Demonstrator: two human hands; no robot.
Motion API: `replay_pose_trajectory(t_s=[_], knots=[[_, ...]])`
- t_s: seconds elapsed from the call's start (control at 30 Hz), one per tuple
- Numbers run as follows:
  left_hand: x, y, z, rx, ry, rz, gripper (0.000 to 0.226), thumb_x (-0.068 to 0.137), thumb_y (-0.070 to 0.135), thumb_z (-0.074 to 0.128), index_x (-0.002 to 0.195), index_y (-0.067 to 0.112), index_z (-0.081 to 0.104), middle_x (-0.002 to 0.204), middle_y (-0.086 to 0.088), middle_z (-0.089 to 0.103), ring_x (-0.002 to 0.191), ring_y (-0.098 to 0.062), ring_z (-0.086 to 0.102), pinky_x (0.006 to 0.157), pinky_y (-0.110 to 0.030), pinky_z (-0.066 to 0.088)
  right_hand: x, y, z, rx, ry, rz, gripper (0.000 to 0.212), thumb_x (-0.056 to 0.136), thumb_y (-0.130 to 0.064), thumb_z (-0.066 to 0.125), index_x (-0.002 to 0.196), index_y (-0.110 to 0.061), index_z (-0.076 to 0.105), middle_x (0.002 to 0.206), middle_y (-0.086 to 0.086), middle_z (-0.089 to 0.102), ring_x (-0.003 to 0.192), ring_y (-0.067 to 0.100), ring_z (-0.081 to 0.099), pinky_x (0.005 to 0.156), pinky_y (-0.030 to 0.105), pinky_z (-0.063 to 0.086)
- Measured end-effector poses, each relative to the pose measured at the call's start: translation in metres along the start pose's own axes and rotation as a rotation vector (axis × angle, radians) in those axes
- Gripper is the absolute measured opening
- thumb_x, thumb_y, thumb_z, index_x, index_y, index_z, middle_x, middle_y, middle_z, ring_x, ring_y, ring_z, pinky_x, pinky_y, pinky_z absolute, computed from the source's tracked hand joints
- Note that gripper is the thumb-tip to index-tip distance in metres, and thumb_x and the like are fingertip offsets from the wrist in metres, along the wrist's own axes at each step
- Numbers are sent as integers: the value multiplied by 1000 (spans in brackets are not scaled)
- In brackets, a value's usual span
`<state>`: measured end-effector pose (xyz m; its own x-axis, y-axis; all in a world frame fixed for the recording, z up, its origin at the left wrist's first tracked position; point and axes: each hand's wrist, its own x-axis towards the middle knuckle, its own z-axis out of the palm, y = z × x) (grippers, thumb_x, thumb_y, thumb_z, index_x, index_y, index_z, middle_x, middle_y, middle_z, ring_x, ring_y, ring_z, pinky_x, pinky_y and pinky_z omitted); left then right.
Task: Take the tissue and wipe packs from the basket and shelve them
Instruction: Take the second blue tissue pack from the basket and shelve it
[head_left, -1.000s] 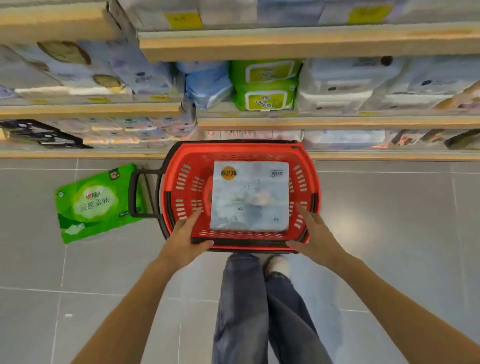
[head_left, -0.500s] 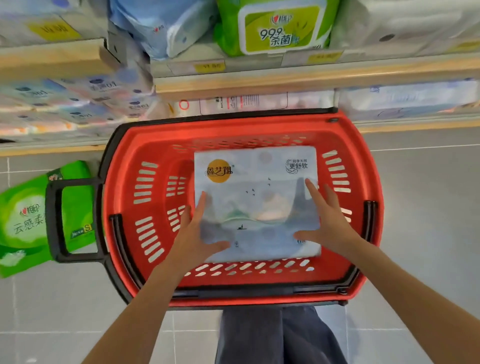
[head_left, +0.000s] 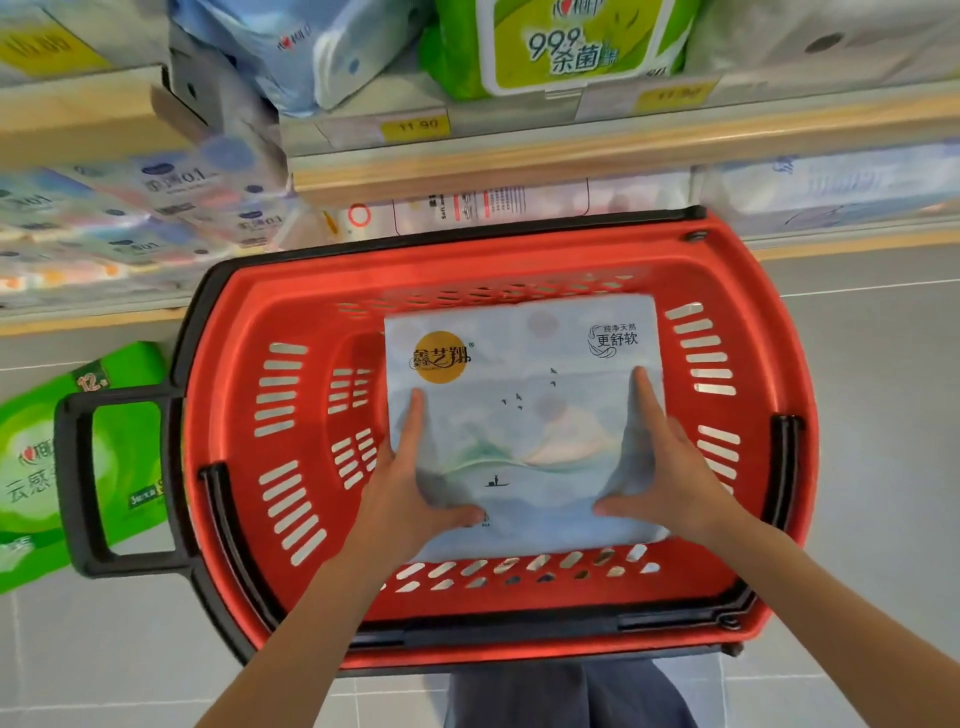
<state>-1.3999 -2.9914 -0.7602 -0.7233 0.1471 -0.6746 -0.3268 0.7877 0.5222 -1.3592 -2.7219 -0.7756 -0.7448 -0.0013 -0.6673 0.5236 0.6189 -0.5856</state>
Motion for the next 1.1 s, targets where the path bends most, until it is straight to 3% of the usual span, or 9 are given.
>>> replay_pose_trajectory(t_s=[0.13,0.3,0.37,0.47,0.67,0.8,0.97,1.03,1.1], knots=[[-11,-1,-6,-8,43,37,136,44,35,90,137,51,-8,134,-18,42,110,-34,53,76,-28,41,-12,-6,-7,29,-4,-25,143,48,-30,89,139,-43,-20,143,13,33,122,30,42,90,33,39],[-36,28,-29,11,32,23,134,46,43,87,130,61,-15,152,-11,22,136,-32,29,99,-38,40,-40,-31,-27,60,1,-43,141,49,-27,89,135,-48,-21,148,7,28,125,27,42,97,35,38],[-50,42,-40,-7,23,29,134,48,42,88,132,59,-15,150,-8,25,133,-29,33,92,-32,39,-53,-45,-38,37,3,-24,140,50,-24,88,131,-51,-22,140,9,34,110,26,47,86,31,39],[-75,61,-55,-46,50,70,131,49,40,88,131,60,-13,148,-9,27,134,-28,32,95,-34,38,-74,-65,-56,13,22,-25,139,50,-25,86,133,-49,-23,138,10,33,113,28,45,83,29,37],[-131,107,-97,-65,114,185,130,50,42,87,137,52,-9,148,-4,27,133,-23,31,79,-20,36,-130,-104,-99,-2,89,-177,136,53,-29,87,138,-40,-19,143,-24,14,127,29,38,84,26,34],[-174,149,-143,-26,125,307,127,41,73,72,134,60,-13,154,5,16,138,-21,23,95,-35,41,-179,-145,-141,7,183,-225,134,53,-28,86,141,-40,-15,151,3,19,131,28,33,83,25,32],[-232,217,-202,26,149,503,123,47,74,68,135,58,-16,145,29,1,142,-20,15,102,-46,40,-257,-203,-196,38,322,-339,132,54,-30,86,137,-43,-16,149,-10,15,139,24,20,97,30,33],[-257,245,-223,35,153,585,119,56,66,72,136,56,-17,150,26,-4,144,-20,11,106,-49,35,-291,-224,-216,16,413,-356,133,53,-32,86,134,-46,-18,150,-2,21,138,26,21,103,34,32],[-283,271,-244,47,191,690,120,54,74,67,139,50,-14,154,19,-5,144,-17,8,109,-49,31,-326,-243,-233,4,514,-390,131,54,-30,86,133,-45,-17,148,3,25,135,25,27,98,29,32]])
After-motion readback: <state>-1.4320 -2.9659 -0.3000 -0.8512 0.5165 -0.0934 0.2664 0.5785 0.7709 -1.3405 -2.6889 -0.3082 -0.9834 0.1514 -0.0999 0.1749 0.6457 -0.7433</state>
